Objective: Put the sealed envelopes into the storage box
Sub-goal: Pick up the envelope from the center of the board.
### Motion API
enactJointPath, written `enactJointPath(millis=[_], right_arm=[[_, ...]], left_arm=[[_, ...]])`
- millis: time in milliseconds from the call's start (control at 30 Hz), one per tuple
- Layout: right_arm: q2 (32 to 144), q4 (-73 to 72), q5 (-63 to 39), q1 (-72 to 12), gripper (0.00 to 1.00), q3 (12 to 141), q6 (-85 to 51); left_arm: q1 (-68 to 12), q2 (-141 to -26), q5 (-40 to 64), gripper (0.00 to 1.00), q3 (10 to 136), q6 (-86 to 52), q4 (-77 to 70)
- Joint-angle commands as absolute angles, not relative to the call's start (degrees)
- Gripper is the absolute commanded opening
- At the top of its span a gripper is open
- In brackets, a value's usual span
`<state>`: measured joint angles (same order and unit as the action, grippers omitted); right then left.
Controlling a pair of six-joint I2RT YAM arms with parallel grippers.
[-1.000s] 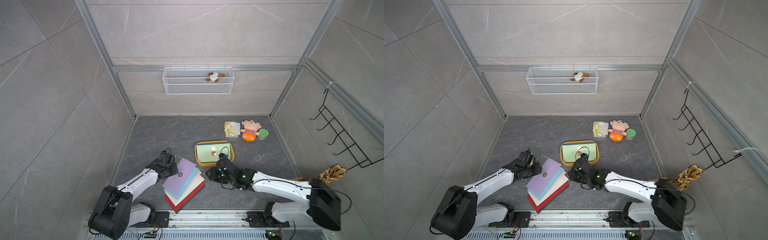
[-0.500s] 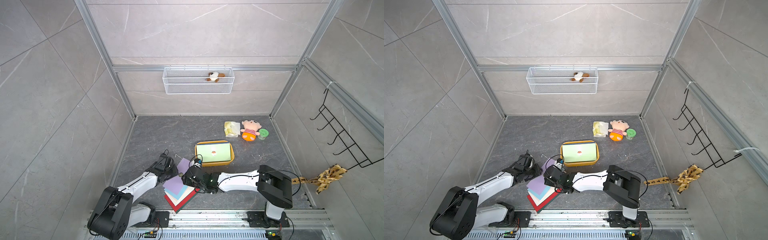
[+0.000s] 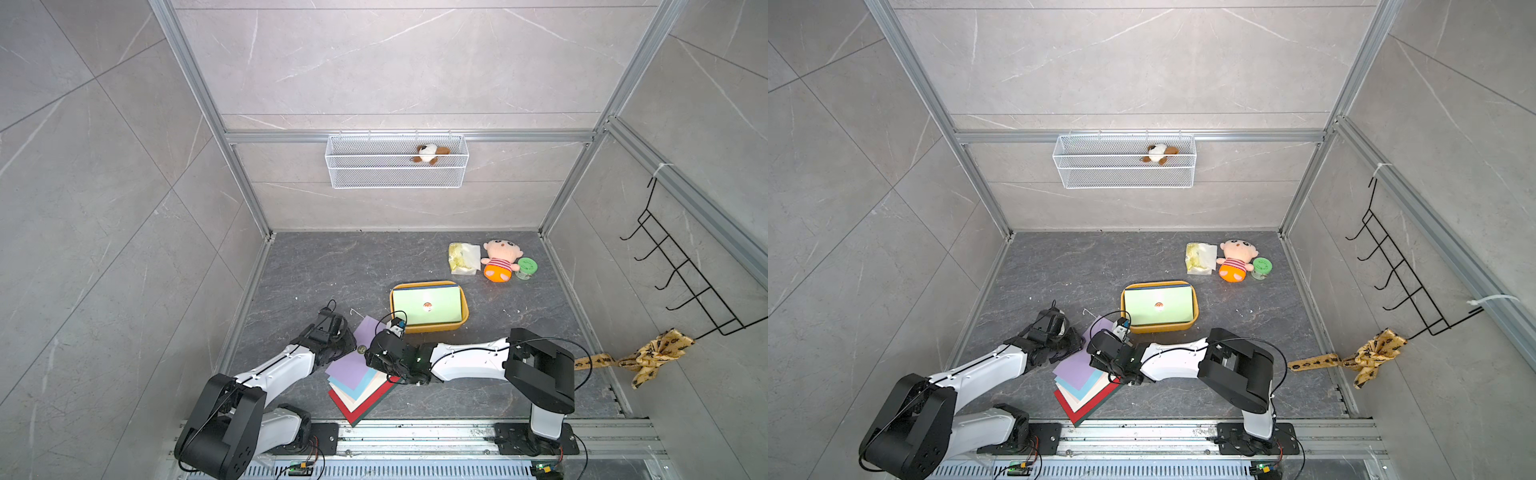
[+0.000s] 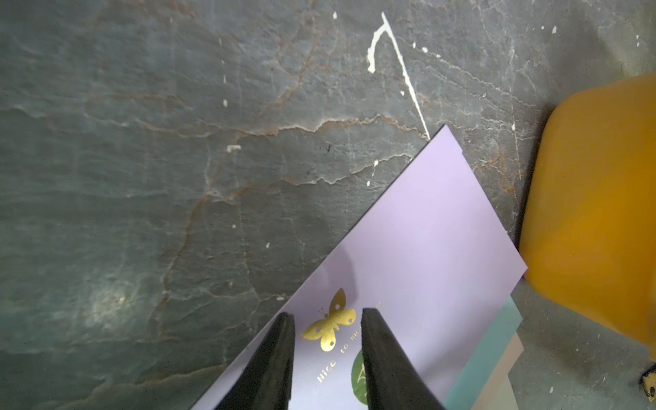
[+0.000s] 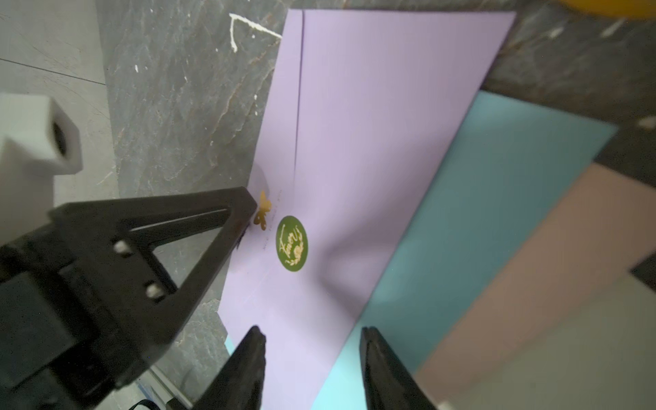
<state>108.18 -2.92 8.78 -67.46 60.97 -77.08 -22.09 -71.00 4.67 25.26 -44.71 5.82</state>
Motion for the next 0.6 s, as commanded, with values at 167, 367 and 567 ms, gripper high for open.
enactJointPath(millis=[167, 367, 567], right_arm=[[111.05, -5.49, 7.22, -66.97, 0.49, 57.75, -82.40], [113.29, -11.76, 4.19, -65.59, 0.49, 56.73, -85.42], [112.79, -14.71, 3.77, -64.94, 0.47, 58.39, -83.87]], left_arm=[[-22.06, -72.98, 4.55, 0.37, 23.51, -45.67, 8.00], [-22.06, -73.98, 5.63, 0.35, 23.12, -45.91, 7.65], [-22.15, -75.29, 6.64, 0.34, 23.03, -45.62, 7.12]])
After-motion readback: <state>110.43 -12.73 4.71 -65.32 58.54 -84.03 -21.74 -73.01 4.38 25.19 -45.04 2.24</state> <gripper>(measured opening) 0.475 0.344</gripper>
